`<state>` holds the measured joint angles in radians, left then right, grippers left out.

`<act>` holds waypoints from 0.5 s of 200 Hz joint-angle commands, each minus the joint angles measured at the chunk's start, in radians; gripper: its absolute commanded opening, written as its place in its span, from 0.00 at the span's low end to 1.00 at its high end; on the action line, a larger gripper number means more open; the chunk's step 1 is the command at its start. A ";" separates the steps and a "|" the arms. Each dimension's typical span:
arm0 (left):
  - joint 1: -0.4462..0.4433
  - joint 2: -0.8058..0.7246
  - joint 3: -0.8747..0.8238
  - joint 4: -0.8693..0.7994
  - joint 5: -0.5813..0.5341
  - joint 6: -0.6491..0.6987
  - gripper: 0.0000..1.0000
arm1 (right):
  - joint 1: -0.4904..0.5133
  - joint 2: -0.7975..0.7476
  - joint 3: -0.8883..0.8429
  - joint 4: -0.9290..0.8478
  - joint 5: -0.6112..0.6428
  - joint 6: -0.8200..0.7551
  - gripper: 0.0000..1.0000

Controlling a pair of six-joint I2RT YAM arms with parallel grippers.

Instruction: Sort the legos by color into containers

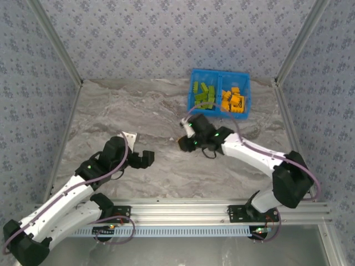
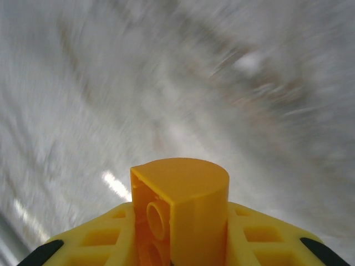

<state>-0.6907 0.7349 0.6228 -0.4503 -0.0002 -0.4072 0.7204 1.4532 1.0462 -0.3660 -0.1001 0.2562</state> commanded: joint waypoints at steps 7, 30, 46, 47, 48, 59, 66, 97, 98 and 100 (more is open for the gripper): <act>-0.085 0.006 -0.015 0.227 0.123 0.073 0.99 | -0.137 -0.020 0.021 0.028 0.064 0.054 0.26; -0.158 0.037 -0.007 0.267 0.111 0.104 0.99 | -0.274 -0.009 0.068 0.050 0.101 0.090 0.26; -0.196 0.054 -0.004 0.279 0.078 0.108 0.99 | -0.378 0.023 0.101 0.079 0.112 0.132 0.27; -0.198 0.054 -0.005 0.280 0.076 0.107 0.99 | -0.384 0.026 0.102 0.082 0.112 0.134 0.27; -0.200 0.054 -0.005 0.280 0.074 0.107 0.99 | -0.390 0.030 0.105 0.083 0.111 0.136 0.27; -0.218 0.060 -0.008 0.290 0.056 0.108 0.99 | -0.449 0.078 0.136 0.096 0.114 0.166 0.27; -0.227 0.063 -0.010 0.295 0.047 0.107 0.99 | -0.481 0.116 0.197 0.095 0.125 0.174 0.27; -0.261 0.061 -0.003 0.294 0.046 0.130 0.99 | -0.562 0.315 0.409 0.065 0.209 0.181 0.27; -0.262 0.061 -0.003 0.293 0.046 0.132 0.99 | -0.565 0.323 0.417 0.062 0.210 0.183 0.27; -0.264 0.059 -0.001 0.292 0.047 0.136 0.99 | -0.569 0.337 0.433 0.057 0.214 0.188 0.27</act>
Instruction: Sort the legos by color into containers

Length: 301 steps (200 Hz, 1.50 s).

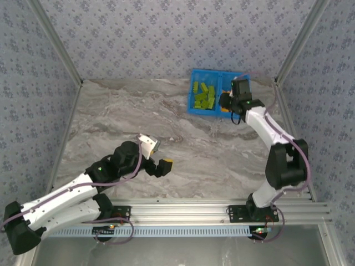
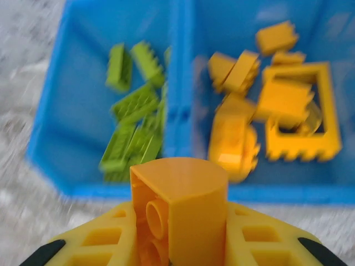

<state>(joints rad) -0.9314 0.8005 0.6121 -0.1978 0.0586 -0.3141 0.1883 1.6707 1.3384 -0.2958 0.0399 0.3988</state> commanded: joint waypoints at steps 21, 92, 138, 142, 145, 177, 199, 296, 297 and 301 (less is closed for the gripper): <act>-0.043 -0.016 0.021 0.027 -0.009 0.071 0.99 | -0.077 0.270 0.312 -0.069 0.098 0.062 0.27; -0.055 -0.021 0.025 0.003 -0.083 0.087 0.99 | -0.139 0.720 0.903 -0.349 0.106 0.092 0.34; -0.055 0.002 0.047 -0.051 -0.232 0.066 0.99 | -0.139 0.775 1.027 -0.421 0.072 0.091 0.58; -0.055 0.005 0.049 -0.055 -0.242 0.065 0.99 | -0.137 0.769 1.026 -0.422 0.072 0.089 0.59; -0.055 0.007 0.050 -0.056 -0.246 0.067 0.99 | -0.137 0.765 1.026 -0.422 0.072 0.087 0.61; -0.055 0.027 0.056 -0.032 -0.251 0.092 0.99 | -0.137 0.687 0.974 -0.412 0.053 0.068 0.62; -0.055 0.050 0.062 -0.014 -0.340 0.113 0.99 | -0.134 0.569 0.825 -0.342 0.048 0.054 0.62; 0.331 0.127 -0.090 0.239 -0.736 0.257 0.99 | -0.104 -0.290 -0.320 0.202 0.184 -0.089 0.88; 0.335 0.126 -0.095 0.247 -0.735 0.263 0.99 | -0.102 -0.298 -0.331 0.209 0.188 -0.090 0.88; 0.352 0.122 -0.118 0.283 -0.730 0.278 1.00 | -0.105 -0.327 -0.371 0.231 0.204 -0.091 0.89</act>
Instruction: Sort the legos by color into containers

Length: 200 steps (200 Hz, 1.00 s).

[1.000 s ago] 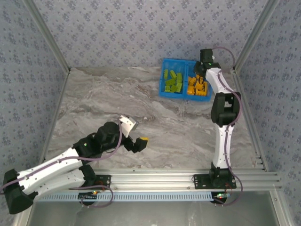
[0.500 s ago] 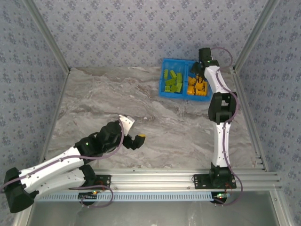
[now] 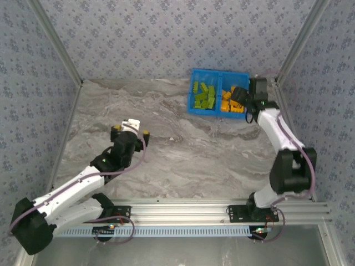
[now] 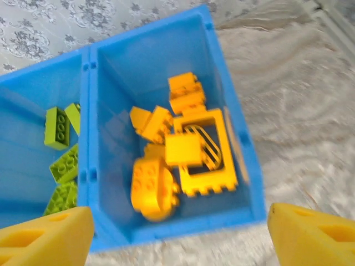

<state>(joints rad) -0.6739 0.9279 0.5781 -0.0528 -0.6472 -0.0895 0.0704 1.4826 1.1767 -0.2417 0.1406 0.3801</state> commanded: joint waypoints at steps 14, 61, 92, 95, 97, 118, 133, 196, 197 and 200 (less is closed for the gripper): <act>0.143 -0.032 -0.165 0.268 -0.022 0.110 0.99 | 0.007 -0.219 -0.347 0.270 0.158 -0.100 0.90; 0.371 -0.048 -0.286 0.373 0.051 0.092 0.99 | -0.013 -0.219 -0.618 0.566 0.385 -0.182 0.97; 0.493 0.011 -0.347 0.486 0.229 0.046 0.99 | -0.028 -0.094 -0.628 0.666 0.338 -0.270 0.99; 0.500 0.021 -0.347 0.494 0.240 0.043 0.99 | -0.028 -0.082 -0.644 0.711 0.330 -0.282 0.99; 0.505 0.028 -0.347 0.502 0.248 0.042 0.99 | -0.030 -0.074 -0.654 0.735 0.323 -0.290 0.99; 0.534 0.112 -0.321 0.535 0.270 0.051 0.99 | -0.031 0.019 -0.722 0.954 0.274 -0.345 1.00; 0.548 0.171 -0.303 0.580 0.282 0.070 0.99 | -0.030 0.011 -0.706 0.894 0.240 -0.335 1.00; 0.640 0.553 -0.154 0.813 0.437 0.060 0.99 | -0.091 0.036 -0.811 1.096 0.022 -0.365 1.00; 0.643 0.561 -0.151 0.815 0.440 0.059 0.99 | -0.089 0.035 -0.808 1.086 0.027 -0.365 1.00; 0.652 0.594 -0.146 0.852 0.465 0.061 0.99 | -0.084 0.031 -0.804 1.070 0.041 -0.366 1.00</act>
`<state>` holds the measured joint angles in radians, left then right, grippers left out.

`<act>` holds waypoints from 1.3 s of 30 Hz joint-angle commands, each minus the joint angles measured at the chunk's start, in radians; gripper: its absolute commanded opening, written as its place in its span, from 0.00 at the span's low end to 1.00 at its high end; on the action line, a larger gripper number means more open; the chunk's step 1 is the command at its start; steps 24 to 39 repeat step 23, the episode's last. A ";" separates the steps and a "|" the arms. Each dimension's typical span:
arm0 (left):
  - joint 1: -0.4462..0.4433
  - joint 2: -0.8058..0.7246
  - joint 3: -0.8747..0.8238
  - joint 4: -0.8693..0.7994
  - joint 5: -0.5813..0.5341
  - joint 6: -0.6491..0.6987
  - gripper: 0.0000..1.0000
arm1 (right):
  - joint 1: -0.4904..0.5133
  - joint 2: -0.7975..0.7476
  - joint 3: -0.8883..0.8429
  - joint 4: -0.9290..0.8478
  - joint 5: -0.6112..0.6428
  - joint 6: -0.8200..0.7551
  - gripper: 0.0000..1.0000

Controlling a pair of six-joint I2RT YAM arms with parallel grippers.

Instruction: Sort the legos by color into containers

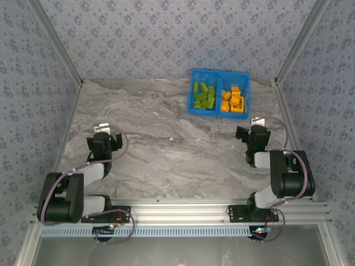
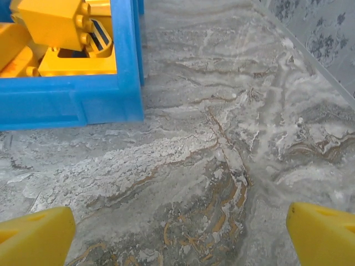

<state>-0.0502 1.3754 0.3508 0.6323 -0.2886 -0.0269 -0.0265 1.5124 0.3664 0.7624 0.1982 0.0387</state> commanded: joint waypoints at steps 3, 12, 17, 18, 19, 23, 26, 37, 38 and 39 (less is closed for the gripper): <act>0.062 0.158 0.050 0.208 0.152 -0.028 0.99 | 0.034 0.008 -0.002 0.098 0.026 -0.034 1.00; 0.057 0.154 0.055 0.189 0.176 -0.016 0.99 | -0.005 0.006 0.030 0.034 -0.164 -0.059 1.00; 0.058 0.156 0.054 0.193 0.177 -0.015 0.99 | -0.001 0.006 0.030 0.034 -0.160 -0.060 1.00; 0.057 0.157 0.053 0.192 0.178 -0.015 0.99 | -0.004 0.007 0.031 0.032 -0.166 -0.060 1.00; 0.058 0.156 0.054 0.191 0.177 -0.015 0.99 | -0.008 0.006 0.031 0.030 -0.183 -0.060 1.00; 0.058 0.156 0.054 0.191 0.177 -0.016 0.99 | -0.009 0.003 0.025 0.041 -0.177 -0.060 1.00; 0.058 0.156 0.054 0.191 0.177 -0.016 0.99 | -0.009 0.003 0.025 0.041 -0.177 -0.060 1.00; 0.058 0.156 0.054 0.191 0.177 -0.016 0.99 | -0.009 0.003 0.025 0.041 -0.177 -0.060 1.00; 0.058 0.156 0.054 0.191 0.177 -0.016 0.99 | -0.009 0.003 0.025 0.041 -0.177 -0.060 1.00; 0.058 0.156 0.054 0.191 0.177 -0.016 0.99 | -0.009 0.003 0.025 0.041 -0.177 -0.060 1.00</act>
